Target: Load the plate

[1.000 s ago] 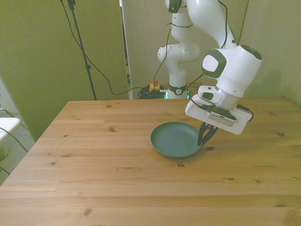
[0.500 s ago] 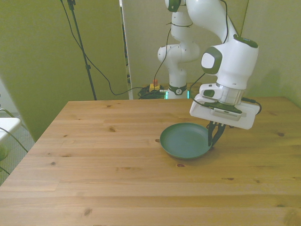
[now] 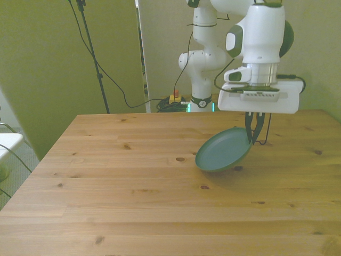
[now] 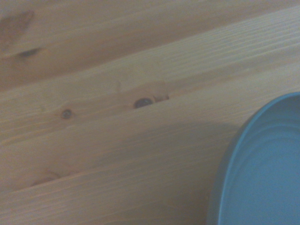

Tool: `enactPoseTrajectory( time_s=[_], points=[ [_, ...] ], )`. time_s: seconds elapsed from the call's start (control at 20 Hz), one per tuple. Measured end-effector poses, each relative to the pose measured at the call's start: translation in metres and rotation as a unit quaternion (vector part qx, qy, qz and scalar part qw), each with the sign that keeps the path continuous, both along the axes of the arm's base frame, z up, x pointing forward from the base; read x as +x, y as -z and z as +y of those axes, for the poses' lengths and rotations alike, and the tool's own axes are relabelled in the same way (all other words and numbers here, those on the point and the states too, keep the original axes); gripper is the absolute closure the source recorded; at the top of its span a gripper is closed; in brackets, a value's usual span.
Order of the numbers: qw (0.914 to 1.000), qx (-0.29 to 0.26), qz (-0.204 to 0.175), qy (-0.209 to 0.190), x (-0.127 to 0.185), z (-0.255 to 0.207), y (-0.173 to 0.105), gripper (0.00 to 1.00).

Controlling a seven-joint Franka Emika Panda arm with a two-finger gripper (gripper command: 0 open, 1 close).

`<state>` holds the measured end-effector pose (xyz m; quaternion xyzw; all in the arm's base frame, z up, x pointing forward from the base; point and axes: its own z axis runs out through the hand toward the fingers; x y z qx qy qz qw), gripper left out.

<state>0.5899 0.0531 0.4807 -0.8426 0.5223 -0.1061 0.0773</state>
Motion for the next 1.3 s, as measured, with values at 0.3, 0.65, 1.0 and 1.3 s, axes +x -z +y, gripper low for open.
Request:
enactPoseTrajectory(
  time_s=[0.3, 0.65, 1.0, 1.3],
  points=[
    [0.9936, 0.109, -0.025, -0.015, -0.032, -0.001, -0.090, 1.00],
    [0.9672, 0.252, -0.019, -0.022, -0.088, -0.037, -0.135, 1.00],
    [0.9277, 0.368, -0.025, -0.059, -0.117, -0.069, -0.122, 1.00],
    [0.9115, 0.398, -0.011, -0.105, -0.124, -0.057, -0.091, 1.00]
  ],
)
